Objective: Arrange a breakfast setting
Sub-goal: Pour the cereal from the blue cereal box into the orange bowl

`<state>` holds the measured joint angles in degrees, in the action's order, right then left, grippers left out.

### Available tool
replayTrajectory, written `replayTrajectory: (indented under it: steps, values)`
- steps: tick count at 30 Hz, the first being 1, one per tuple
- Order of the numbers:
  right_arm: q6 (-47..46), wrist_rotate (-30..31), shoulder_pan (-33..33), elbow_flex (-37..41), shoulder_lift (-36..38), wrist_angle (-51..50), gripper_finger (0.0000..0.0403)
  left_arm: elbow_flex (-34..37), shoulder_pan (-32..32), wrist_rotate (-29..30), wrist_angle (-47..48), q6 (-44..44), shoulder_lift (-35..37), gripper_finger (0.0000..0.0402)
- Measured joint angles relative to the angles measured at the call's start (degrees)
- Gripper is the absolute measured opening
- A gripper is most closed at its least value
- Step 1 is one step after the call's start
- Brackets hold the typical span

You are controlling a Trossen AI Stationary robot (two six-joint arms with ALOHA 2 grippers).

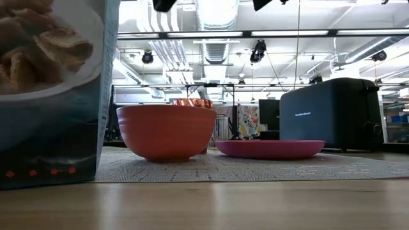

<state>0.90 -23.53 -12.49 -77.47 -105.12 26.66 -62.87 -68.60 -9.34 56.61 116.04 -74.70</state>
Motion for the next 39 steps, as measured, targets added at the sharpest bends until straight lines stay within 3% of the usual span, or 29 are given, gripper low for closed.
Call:
replayTrajectory:
  steps: [8, 14, 22, 27, 34, 39]
  values:
    - [0.67, 0.11, 0.09, 0.00, -0.31, 2.72, 0.0308, 0.00, 0.00, 0.00, 0.92, -0.03, 0.00, 0.0175]
    - [-0.87, -0.93, -0.03, -4.92, -6.99, 4.58, 0.0306, 0.00, 0.00, 0.02, 1.51, -0.89, -0.02, 0.0175]
    - [1.64, -2.43, 0.00, -14.98, -11.56, -8.34, 0.0288, 0.00, -0.02, 2.56, 1.57, -0.77, -0.04, 0.0175]
    - [4.83, -2.42, -0.38, -17.43, -11.56, -14.41, 0.0212, 0.01, -0.02, 2.82, 1.90, -1.50, -0.04, 0.0175]
    - [6.76, -2.68, -0.53, -17.81, -11.56, -16.57, 0.0032, 0.02, 0.07, 4.64, 2.11, -1.19, -0.47, 0.0175]
    - [6.41, -2.73, -0.53, -17.81, -11.56, -16.98, 0.0011, 0.02, 0.09, 5.86, 2.42, -2.64, -2.63, 0.0175]
